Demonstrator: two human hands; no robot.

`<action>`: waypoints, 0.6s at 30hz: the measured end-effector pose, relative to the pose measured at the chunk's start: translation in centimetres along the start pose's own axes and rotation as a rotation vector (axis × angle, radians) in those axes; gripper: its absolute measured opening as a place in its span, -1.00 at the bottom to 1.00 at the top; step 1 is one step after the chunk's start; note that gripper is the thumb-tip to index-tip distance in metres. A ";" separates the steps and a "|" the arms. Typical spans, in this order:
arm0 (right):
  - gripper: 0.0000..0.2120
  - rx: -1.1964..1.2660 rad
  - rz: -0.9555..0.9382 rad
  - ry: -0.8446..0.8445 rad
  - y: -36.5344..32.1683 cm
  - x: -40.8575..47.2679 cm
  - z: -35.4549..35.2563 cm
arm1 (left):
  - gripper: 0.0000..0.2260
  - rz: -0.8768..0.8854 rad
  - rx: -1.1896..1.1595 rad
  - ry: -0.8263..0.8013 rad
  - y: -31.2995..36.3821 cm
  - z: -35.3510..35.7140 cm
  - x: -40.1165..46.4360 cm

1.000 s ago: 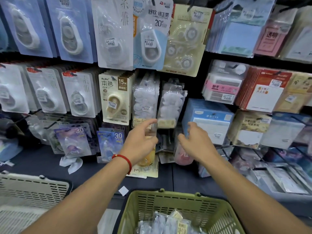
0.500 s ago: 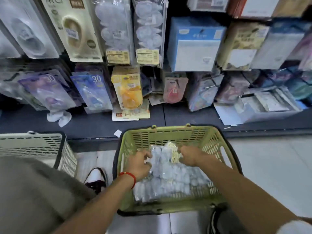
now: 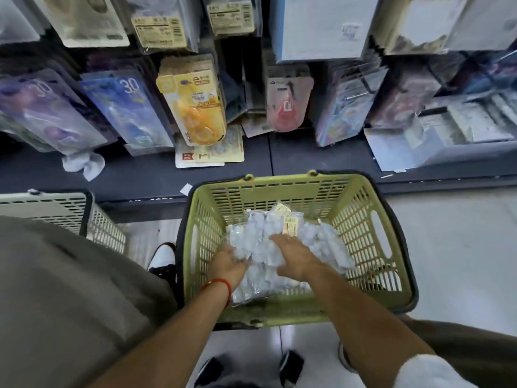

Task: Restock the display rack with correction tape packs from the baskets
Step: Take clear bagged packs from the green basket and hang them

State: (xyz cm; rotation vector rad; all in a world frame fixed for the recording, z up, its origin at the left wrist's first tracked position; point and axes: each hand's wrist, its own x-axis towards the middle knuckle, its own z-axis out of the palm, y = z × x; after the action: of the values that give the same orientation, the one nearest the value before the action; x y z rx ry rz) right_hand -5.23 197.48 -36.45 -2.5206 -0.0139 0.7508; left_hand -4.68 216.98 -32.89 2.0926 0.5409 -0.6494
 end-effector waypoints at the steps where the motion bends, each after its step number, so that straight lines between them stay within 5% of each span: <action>1: -0.21 0.130 0.011 0.021 0.4 -0.2 -0.8 | -0.61 -0.020 -0.036 0.032 0.3 0.2 0.0; 5: -0.45 0.661 0.047 0.339 1.6 -2.9 -5.2 | -0.31 -0.104 -0.194 0.076 1.0 1.5 1.2; 9: -0.60 1.073 0.119 0.405 2.7 -5.8 -8.0 | -0.22 -0.283 -0.523 0.006 2.0 2.9 2.6; 12: -0.71 1.250 0.268 0.540 3.3 -6.7 -8.1 | -0.34 -0.334 -0.633 0.057 2.2 3.4 3.9; 18: -0.64 1.665 0.545 0.675 3.5 -7.0 -8.5 | -0.66 -0.269 -0.701 0.074 1.6 2.8 1.5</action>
State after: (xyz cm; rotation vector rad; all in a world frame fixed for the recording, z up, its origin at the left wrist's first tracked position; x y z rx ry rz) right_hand -7.31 189.39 -28.45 -0.9789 1.0608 -0.0940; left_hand -3.26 214.07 -34.28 1.3977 0.9473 -0.4409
